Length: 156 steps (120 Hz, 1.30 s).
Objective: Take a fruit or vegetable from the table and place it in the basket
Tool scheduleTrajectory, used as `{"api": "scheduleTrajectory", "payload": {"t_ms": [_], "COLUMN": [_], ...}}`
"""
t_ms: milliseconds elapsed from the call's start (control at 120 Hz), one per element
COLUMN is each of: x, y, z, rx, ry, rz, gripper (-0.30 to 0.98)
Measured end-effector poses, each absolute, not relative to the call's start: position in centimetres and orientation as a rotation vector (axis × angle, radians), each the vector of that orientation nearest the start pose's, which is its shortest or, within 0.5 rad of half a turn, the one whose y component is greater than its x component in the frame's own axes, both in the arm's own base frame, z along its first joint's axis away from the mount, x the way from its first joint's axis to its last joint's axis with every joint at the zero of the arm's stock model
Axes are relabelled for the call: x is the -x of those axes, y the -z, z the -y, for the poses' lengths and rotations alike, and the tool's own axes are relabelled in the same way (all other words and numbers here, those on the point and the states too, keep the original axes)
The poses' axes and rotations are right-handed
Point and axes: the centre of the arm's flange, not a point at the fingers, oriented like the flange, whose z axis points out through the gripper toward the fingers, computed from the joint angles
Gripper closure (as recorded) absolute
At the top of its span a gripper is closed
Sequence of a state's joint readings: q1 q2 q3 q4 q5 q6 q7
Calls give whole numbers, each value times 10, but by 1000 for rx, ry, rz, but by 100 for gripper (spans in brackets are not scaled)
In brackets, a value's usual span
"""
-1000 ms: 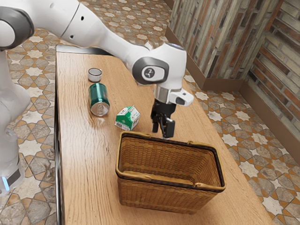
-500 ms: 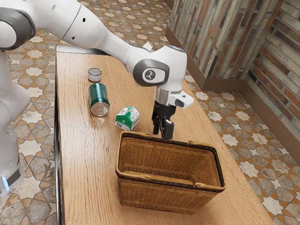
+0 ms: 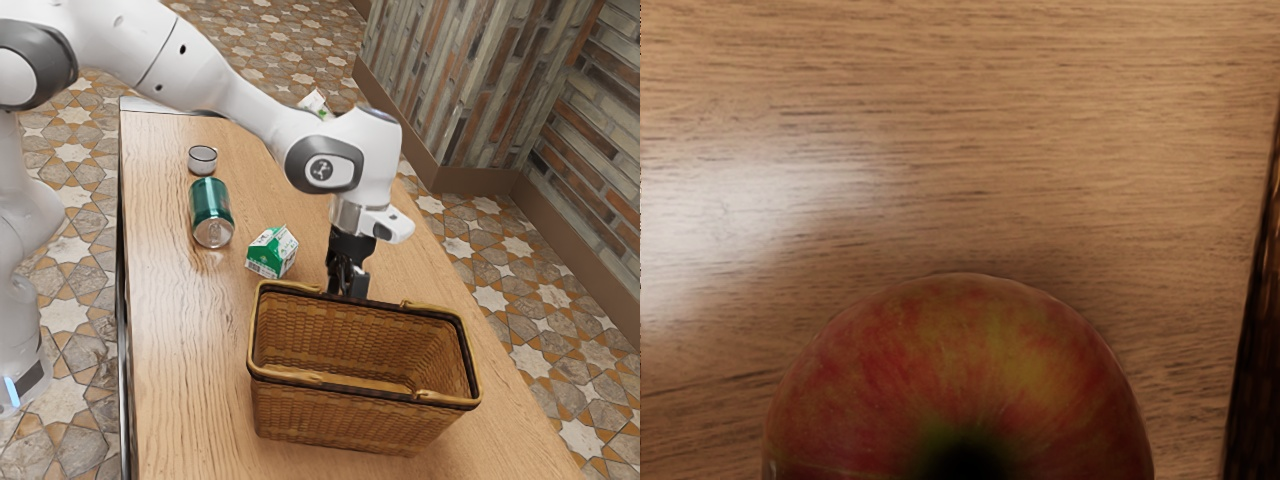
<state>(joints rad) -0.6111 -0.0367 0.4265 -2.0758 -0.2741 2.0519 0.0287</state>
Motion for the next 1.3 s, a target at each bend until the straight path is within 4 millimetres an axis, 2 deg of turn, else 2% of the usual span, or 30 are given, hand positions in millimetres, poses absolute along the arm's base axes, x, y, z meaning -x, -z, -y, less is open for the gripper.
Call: {"api": "scheduleTrajectory", "payload": {"t_ms": [533, 1158, 1300], "x": [-533, -535, -534], "y": [-431, -423, -423], "z": [108, 113, 116], "rx": [3387, 3396, 3397], "ry": [-60, -77, -77], "rz": [-145, -146, -152], "gripper": [0, 0, 21]}}
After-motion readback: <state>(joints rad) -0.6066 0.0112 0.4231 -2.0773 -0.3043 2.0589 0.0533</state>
